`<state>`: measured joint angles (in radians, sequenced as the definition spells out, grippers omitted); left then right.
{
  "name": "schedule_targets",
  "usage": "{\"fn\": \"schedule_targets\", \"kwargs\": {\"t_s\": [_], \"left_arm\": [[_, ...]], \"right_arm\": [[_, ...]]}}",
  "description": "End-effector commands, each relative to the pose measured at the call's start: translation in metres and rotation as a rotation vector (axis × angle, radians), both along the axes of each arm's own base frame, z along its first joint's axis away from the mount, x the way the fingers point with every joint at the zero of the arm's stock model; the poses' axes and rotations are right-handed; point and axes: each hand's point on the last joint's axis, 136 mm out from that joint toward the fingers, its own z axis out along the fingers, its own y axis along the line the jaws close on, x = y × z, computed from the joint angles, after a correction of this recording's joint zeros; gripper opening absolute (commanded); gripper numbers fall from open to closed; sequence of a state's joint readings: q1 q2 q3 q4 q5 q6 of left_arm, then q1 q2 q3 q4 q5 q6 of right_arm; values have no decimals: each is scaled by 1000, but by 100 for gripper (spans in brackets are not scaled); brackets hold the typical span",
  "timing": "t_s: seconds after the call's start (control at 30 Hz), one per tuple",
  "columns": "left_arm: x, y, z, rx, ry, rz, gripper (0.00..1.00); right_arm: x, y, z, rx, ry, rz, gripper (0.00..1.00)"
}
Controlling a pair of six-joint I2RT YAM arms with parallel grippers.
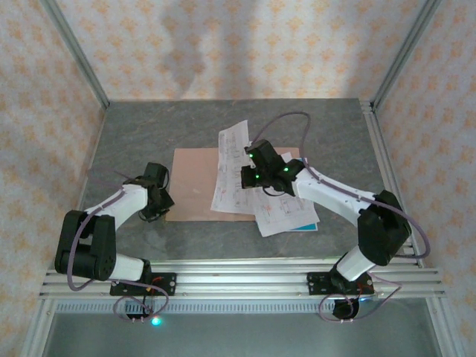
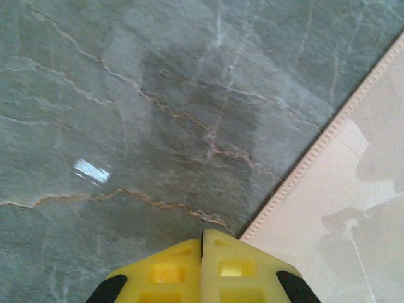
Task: Put the files into the folder
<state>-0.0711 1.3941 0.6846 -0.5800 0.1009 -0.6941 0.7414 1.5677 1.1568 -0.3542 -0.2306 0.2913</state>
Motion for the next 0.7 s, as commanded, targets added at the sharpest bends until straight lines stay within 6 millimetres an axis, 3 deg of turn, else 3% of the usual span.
{"fn": "schedule_targets", "kwargs": {"t_s": [0.0, 0.23, 0.67], "left_arm": [[-2, 9, 7, 10, 1, 0, 0], [0, 5, 0, -21, 14, -7, 0], [1, -1, -11, -54, 25, -7, 0]], "right_arm": [[7, 7, -6, 62, 17, 9, 0], [17, 13, -20, 194, 73, 72, 0], [22, 30, -58, 253, 145, 166, 0]]}}
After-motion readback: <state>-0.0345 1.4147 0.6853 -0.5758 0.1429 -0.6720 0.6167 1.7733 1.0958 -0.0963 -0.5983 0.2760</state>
